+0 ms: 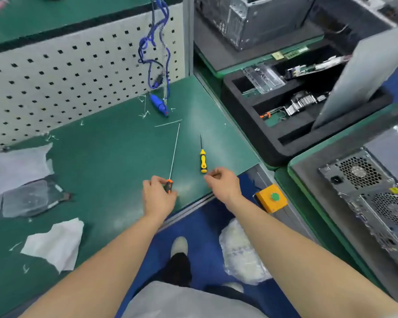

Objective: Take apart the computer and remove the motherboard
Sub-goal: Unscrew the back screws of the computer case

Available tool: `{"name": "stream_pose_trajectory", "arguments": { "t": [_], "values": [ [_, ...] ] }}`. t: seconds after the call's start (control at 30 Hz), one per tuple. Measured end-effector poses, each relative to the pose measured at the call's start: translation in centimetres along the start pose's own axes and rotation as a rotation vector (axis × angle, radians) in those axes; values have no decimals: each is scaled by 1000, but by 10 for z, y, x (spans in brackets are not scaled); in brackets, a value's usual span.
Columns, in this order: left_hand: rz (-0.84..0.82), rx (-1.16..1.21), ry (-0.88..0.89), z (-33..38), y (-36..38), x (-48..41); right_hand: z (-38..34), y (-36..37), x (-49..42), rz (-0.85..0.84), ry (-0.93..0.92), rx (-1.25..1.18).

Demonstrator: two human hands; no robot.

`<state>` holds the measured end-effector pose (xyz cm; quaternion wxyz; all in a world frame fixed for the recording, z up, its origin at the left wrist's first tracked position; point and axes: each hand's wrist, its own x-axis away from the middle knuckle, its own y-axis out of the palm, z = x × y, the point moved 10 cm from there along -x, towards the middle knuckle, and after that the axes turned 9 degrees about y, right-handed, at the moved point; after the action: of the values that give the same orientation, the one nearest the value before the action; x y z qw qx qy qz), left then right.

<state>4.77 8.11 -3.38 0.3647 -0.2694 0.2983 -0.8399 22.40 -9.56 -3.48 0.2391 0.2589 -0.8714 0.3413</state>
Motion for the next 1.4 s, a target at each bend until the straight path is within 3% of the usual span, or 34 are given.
{"name": "stream_pose_trajectory", "arguments": {
  "t": [0.27, 0.5, 0.63, 0.8, 0.93, 1.07, 1.23, 1.4],
  "values": [
    [-171, -129, 52, -9, 22, -30, -3, 18, -40, 136, 163, -55],
    [-267, -58, 73, -3, 32, -46, -9, 24, -64, 192, 225, 61],
    [-322, 103, -51, 3, 41, -50, -14, 30, -67, 113, 227, 119],
    [-383, 270, -102, 33, 58, -42, -1, 28, -49, -7, 247, -122],
    [-344, 326, 41, 85, 66, -30, 3, -4, -27, 11, 191, -357],
    [-323, 287, 337, 160, 74, -8, -2, -67, 4, 93, 76, -573],
    [-412, 320, 634, 266, 106, 58, 17, -185, 69, 368, -38, -599],
    [-544, 413, 852, 361, 146, 165, 81, -300, 153, 624, -66, -631]
  ]
}}
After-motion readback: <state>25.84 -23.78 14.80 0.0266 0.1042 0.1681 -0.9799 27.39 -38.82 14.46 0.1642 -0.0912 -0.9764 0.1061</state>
